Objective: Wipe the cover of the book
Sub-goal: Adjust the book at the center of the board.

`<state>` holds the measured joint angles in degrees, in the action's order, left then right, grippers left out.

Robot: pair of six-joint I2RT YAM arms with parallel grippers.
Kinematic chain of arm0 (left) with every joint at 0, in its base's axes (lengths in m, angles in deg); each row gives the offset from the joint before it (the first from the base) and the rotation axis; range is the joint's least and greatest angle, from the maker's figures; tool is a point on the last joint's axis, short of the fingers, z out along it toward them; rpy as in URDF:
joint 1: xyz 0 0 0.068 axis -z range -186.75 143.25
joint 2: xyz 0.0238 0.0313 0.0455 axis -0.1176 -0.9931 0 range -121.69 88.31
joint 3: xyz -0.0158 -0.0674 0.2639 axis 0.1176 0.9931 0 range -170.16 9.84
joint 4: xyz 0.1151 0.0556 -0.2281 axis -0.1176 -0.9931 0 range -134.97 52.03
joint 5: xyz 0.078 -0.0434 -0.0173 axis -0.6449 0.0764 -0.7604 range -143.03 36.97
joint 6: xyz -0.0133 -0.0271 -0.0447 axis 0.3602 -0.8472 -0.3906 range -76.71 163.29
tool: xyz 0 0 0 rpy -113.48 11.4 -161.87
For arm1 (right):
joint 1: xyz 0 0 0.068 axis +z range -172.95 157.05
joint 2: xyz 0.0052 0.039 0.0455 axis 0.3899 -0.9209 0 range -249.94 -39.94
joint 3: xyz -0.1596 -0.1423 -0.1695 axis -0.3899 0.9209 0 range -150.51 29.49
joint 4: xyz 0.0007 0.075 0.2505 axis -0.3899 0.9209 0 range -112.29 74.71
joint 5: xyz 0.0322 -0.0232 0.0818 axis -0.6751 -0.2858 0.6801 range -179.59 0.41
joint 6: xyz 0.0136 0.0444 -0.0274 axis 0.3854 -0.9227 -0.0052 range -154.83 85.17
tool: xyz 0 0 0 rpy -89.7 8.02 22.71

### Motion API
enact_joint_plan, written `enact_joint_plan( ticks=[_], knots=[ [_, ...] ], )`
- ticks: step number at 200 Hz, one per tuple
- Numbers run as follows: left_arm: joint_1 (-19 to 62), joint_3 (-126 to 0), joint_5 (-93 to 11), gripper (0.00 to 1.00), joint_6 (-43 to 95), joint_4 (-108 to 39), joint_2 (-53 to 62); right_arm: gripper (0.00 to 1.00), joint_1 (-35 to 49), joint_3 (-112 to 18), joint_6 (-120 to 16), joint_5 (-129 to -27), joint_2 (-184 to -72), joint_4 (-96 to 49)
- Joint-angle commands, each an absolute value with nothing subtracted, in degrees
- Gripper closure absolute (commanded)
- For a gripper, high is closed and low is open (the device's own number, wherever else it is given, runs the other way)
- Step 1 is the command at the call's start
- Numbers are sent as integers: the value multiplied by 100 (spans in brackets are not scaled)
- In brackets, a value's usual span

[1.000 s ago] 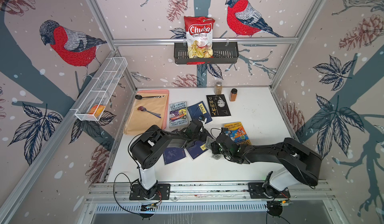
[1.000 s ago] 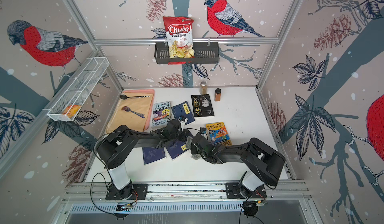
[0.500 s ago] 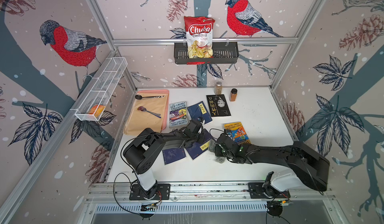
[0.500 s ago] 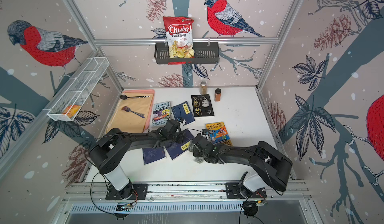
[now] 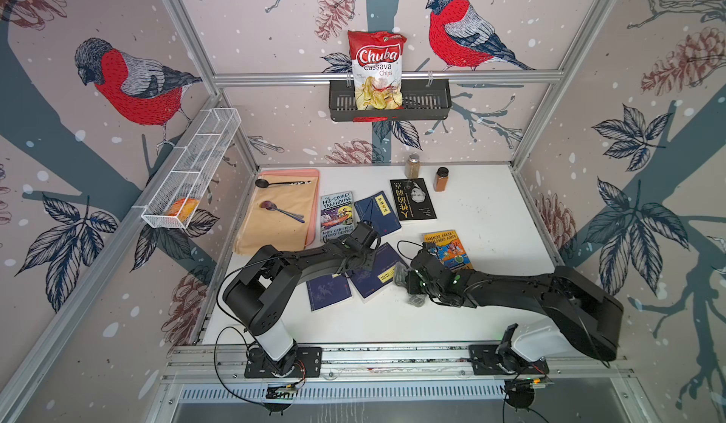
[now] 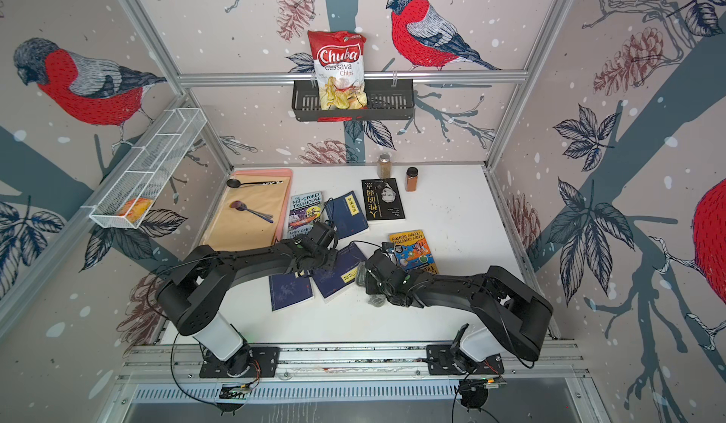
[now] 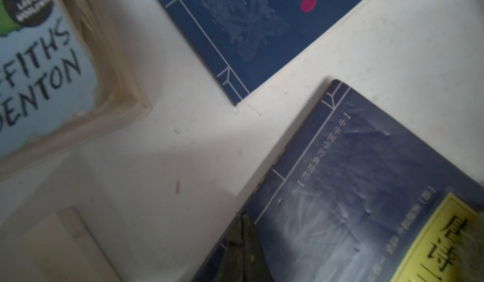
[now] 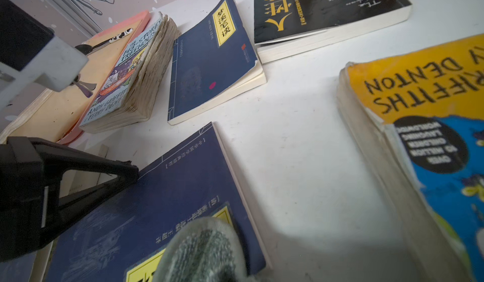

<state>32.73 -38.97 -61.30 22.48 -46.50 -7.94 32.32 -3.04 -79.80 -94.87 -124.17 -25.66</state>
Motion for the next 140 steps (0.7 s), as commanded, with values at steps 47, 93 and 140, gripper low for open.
enact_joint_plan(
  ticks=[47,93,140],
  knots=[
    [3325,-3565,-5549,100,2192,-4975,-827,94,2465,-404,-7536,-8846,-12977,-3389],
    [3718,-3279,-4756,100,1996,-4488,-854,94,1872,-965,-6942,-8836,-13094,-3021],
    [4079,-3025,-3830,100,1711,-3836,-627,94,1517,-1359,-6495,-9395,-12685,-2202]
  ],
)
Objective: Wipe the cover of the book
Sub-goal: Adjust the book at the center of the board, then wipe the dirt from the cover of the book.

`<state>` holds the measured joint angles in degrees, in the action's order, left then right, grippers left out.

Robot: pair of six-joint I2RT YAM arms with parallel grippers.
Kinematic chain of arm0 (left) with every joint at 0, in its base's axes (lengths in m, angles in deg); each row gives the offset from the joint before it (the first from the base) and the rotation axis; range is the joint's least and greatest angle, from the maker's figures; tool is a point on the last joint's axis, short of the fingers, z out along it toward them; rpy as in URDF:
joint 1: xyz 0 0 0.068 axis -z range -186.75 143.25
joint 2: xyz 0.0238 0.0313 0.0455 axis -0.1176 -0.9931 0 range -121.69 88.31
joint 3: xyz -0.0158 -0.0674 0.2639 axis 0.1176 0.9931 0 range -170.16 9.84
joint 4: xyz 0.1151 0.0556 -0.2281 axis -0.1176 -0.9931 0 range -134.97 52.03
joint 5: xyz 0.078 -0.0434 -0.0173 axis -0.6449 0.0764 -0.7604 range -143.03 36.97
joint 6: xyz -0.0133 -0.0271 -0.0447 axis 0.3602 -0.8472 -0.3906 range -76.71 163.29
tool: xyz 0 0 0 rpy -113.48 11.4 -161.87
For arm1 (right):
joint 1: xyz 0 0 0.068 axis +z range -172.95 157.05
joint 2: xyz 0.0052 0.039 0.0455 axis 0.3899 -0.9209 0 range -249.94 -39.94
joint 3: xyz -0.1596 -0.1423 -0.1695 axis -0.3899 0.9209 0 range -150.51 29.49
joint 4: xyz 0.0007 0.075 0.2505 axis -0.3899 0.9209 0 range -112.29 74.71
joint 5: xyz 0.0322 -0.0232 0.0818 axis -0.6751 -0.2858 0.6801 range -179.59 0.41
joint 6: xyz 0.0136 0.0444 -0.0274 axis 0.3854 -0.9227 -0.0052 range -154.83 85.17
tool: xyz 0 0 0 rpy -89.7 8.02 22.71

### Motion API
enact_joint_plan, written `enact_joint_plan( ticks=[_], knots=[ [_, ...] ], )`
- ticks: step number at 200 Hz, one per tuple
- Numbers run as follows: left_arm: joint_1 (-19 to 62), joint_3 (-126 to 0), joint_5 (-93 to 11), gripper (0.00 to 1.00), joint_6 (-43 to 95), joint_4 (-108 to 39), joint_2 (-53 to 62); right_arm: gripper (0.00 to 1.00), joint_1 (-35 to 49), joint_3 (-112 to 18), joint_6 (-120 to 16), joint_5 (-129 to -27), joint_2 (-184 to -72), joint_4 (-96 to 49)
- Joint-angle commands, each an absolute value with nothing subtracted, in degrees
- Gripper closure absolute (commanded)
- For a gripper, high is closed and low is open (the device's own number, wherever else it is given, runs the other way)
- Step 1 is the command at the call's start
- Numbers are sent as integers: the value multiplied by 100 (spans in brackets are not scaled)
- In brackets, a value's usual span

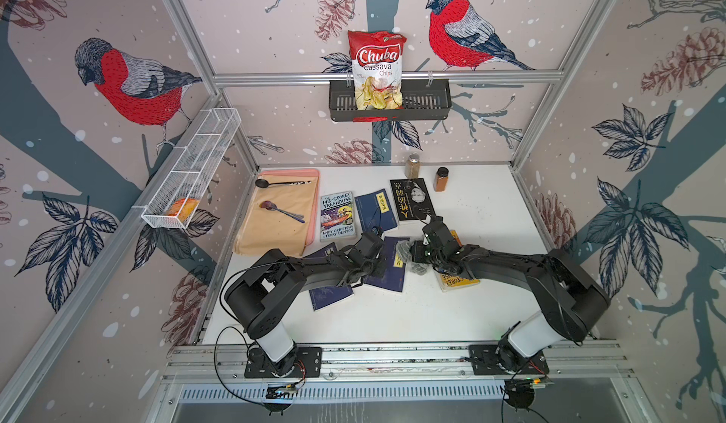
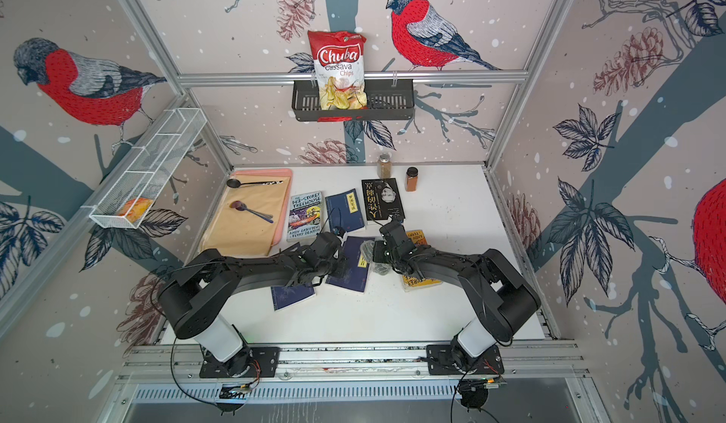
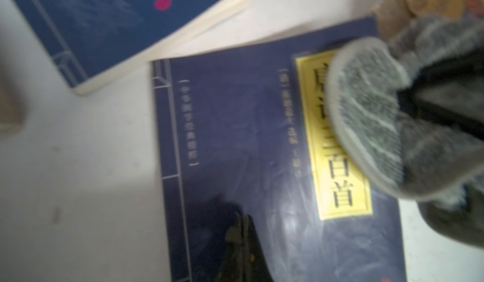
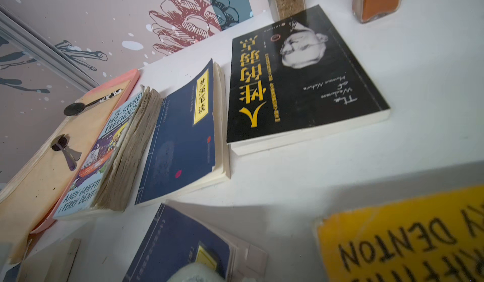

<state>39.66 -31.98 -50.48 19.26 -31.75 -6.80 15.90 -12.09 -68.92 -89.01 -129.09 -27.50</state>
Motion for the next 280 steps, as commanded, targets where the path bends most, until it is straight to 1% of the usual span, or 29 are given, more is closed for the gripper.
enact_joint_plan(
  ticks=[1,18,46,80,113,144,175,208,238,260,280],
  knots=[
    [4079,-3024,-3819,100,1711,-3825,-618,94,1518,-1359,-6488,-9419,-12673,-2180],
    [4080,-3012,-3859,100,1705,-3800,-356,94,1520,-1460,-6389,-9654,-12434,-1889],
    [3987,-3102,-4226,100,1782,-4035,72,93,1626,-1515,-6305,-9619,-12039,-1756],
    [3496,-3173,-4524,100,1928,-4165,297,93,2075,-1576,-6322,-9336,-11974,-1921],
    [2980,-3638,-4547,100,2314,-4298,-130,93,2709,-1547,-6662,-9423,-12334,-2023],
    [2891,-4034,-4496,100,2481,-4306,-703,93,3167,-1060,-7128,-9153,-12717,-2556],
    [2858,-4008,-4235,100,2385,-3946,-1098,94,3509,-909,-7482,-8916,-13155,-2932],
    [2858,-3783,-4142,100,2296,-3808,-1294,94,3380,-1083,-7539,-8880,-13556,-2914],
    [2858,-3191,-3876,100,2113,-3362,-1180,94,2885,-1221,-7337,-8691,-13855,-3236],
    [2858,-2937,-3833,100,2023,-3146,-1180,94,2670,-1698,-7108,-8579,-14344,-3257],
    [2858,-2864,-3857,100,2009,-3084,-1224,95,2702,-2102,-6958,-8468,-14696,-3080]
  ],
)
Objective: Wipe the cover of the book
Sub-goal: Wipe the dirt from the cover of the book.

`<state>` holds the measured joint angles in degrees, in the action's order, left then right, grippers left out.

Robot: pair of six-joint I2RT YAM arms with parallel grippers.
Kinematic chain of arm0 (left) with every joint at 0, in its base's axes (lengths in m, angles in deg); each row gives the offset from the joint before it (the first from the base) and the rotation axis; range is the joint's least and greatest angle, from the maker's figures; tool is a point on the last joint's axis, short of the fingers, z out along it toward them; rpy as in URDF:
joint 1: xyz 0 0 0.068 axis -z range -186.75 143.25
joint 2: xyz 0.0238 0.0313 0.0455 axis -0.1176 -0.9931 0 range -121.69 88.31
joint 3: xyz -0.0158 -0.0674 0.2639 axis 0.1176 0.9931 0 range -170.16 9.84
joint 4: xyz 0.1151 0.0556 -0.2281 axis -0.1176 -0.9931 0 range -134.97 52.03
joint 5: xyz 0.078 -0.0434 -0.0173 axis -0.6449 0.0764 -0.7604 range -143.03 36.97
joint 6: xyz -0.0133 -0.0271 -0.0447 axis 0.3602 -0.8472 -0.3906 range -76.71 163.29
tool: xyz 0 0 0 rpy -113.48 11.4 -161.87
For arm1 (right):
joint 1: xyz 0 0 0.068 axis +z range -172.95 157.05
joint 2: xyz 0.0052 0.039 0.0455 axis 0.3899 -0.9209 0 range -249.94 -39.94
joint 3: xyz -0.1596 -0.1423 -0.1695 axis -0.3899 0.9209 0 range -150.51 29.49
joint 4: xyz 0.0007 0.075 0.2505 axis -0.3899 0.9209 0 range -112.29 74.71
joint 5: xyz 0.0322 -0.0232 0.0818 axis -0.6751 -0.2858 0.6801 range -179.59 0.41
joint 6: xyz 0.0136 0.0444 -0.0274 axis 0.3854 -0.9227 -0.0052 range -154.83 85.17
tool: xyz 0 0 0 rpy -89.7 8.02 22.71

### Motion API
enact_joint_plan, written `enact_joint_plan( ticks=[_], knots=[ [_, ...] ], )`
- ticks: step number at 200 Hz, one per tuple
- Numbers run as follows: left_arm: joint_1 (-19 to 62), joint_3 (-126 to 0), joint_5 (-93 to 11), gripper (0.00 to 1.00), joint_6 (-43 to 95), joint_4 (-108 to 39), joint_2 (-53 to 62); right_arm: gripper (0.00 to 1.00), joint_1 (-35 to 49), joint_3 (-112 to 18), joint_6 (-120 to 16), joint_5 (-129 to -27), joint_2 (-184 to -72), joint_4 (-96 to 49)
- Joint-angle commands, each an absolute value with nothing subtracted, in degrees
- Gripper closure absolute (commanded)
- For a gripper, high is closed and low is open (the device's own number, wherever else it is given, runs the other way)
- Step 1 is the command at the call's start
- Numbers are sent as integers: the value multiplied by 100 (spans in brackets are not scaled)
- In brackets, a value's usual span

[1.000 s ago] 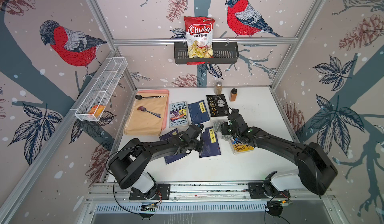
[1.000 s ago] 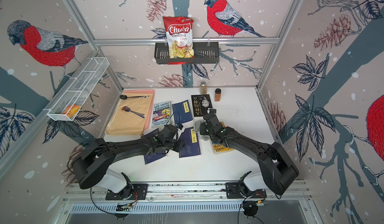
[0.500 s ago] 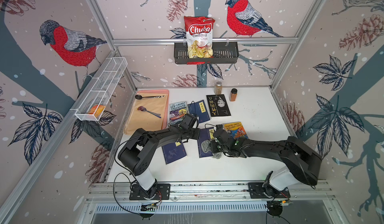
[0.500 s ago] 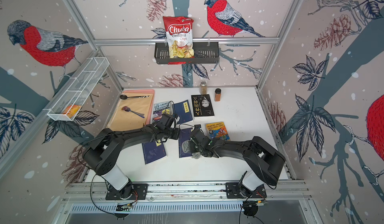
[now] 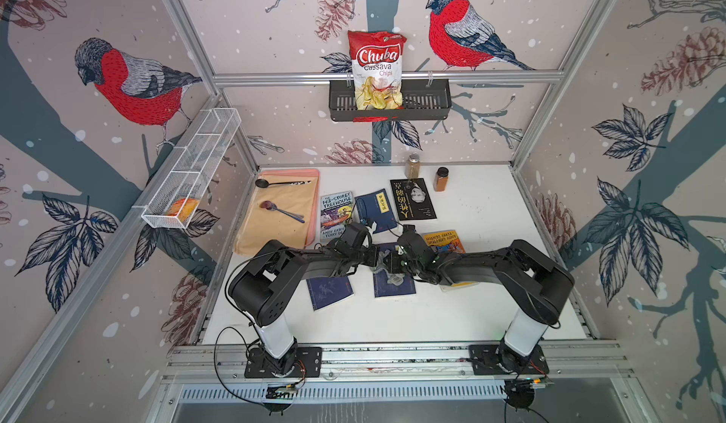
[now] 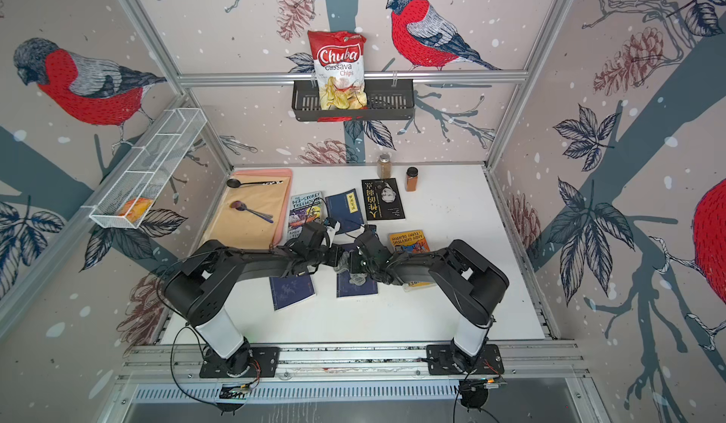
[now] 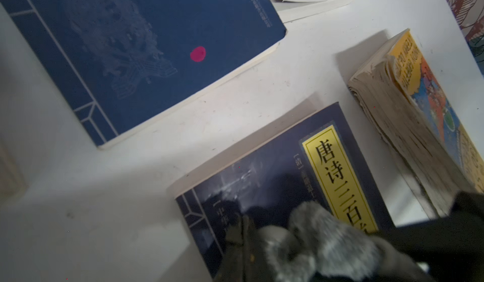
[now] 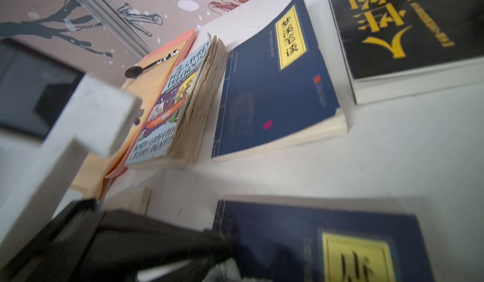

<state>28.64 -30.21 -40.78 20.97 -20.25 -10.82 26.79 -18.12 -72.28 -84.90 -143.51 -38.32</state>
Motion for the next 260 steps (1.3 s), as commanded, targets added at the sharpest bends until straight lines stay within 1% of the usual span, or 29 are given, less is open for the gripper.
enact_joint_plan(
  ticks=[1,22,58,81,103,130,141,164,197,210,228,260],
  knots=[
    [2858,-2864,-3859,100,2005,-3085,-1228,95,2713,-2112,-6952,-8463,-14702,-3067],
    [2858,-2872,-3870,100,2000,-3091,-1267,94,3024,-1976,-6990,-8528,-14534,-2913],
    [2830,-2877,-3809,100,1959,-2992,-1382,94,3521,-1018,-7647,-8522,-13871,-3058],
    [2814,-2903,-3765,100,1983,-2965,-1462,94,3631,-641,-7961,-8399,-13732,-3227],
    [2805,-2886,-3747,100,1982,-2968,-1470,94,3515,-680,-7897,-8261,-13883,-3380],
    [2796,-2852,-3764,100,1958,-2966,-1420,95,3063,-1025,-7579,-8166,-14283,-3530],
    [2788,-2836,-3773,100,1957,-2970,-1414,96,3014,-1178,-7462,-8217,-14387,-3478],
    [2771,-2769,-3782,100,1939,-2950,-1405,96,3261,-1147,-7397,-8226,-14285,-3320],
    [2733,-2749,-3732,100,1921,-2875,-1457,95,3806,-579,-7750,-8190,-13799,-3327],
    [2735,-2744,-3721,100,1937,-2856,-1476,95,3883,-405,-7856,-8189,-13652,-3325],
    [2735,-2739,-3712,100,1946,-2841,-1494,95,3720,-294,-7850,-8242,-13605,-3367],
    [2732,-2702,-3718,100,1950,-2796,-1511,95,2981,-627,-7431,-8119,-13958,-3545]
  ],
)
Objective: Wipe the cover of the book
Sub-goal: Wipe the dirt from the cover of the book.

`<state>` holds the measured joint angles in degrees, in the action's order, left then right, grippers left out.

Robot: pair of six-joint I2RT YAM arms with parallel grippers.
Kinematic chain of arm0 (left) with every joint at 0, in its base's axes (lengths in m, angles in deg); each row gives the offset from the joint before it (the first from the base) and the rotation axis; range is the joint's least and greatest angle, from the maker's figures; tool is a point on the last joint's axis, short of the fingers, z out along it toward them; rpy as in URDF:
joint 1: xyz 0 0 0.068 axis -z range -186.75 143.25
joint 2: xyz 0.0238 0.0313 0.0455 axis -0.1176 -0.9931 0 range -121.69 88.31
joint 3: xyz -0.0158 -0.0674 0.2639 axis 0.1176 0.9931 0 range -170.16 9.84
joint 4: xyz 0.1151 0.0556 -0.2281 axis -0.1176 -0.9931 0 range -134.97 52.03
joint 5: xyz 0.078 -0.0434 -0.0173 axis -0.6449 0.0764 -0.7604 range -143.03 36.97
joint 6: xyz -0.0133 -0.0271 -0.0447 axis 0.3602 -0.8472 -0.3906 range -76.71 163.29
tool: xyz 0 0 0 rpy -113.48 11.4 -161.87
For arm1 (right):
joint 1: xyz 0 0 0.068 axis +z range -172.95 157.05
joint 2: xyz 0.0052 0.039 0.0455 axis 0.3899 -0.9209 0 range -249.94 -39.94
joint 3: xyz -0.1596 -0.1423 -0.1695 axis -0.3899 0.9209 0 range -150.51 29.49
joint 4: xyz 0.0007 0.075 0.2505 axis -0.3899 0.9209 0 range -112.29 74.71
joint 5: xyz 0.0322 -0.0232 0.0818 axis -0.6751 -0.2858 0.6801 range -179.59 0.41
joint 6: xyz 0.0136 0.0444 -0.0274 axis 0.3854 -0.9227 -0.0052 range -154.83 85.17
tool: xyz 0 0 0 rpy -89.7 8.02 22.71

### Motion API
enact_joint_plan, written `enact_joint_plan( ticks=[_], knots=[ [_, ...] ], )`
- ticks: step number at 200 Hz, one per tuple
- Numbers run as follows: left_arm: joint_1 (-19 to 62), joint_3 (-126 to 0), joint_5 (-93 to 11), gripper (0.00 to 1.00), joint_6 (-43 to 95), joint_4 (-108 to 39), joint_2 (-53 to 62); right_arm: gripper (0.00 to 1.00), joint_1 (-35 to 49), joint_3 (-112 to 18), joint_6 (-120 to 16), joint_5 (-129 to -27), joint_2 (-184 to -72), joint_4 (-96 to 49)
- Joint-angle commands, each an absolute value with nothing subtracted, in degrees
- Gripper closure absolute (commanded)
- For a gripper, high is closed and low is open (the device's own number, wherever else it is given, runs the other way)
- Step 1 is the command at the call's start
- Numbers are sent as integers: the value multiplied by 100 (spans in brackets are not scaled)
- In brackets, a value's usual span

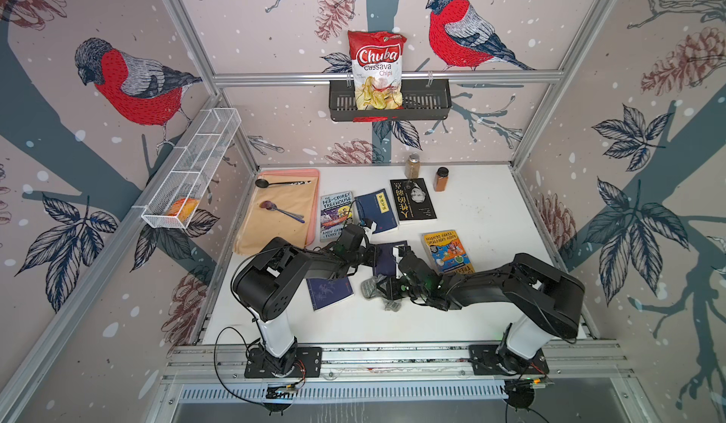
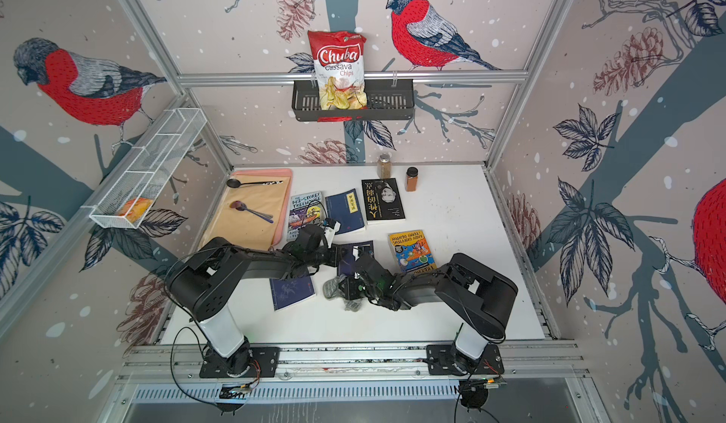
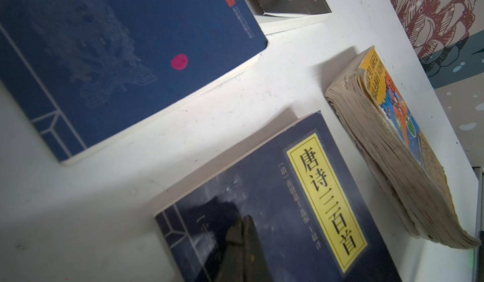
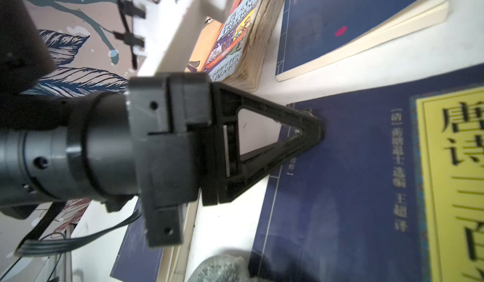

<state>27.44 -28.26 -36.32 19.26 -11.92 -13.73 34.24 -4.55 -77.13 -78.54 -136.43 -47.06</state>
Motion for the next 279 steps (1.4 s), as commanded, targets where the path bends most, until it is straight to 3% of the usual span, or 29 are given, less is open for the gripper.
enact_joint_plan(
  ticks=[1,51,88,144,192,279],
  knots=[
    [2734,-2696,-3719,100,1953,-2796,-1513,95,2954,-650,-7417,-8113,-13977,-3550],
    [2735,-2563,-3826,100,1843,-2674,-1142,96,2315,-1765,-6826,-7721,-14986,-3494],
    [2811,-2437,-3926,100,1780,-2573,-84,96,2180,-1825,-6883,-7549,-15167,-3729],
    [3228,-2422,-3978,100,1710,-3008,614,96,2066,-2172,-6858,-7380,-15480,-3841],
    [3713,-2141,-3962,100,1500,-3003,499,96,1954,-2382,-6791,-7346,-15548,-3842],
    [3754,-2012,-4133,100,1318,-2700,-266,96,2045,-2146,-6748,-7643,-15088,-3604]
  ],
)
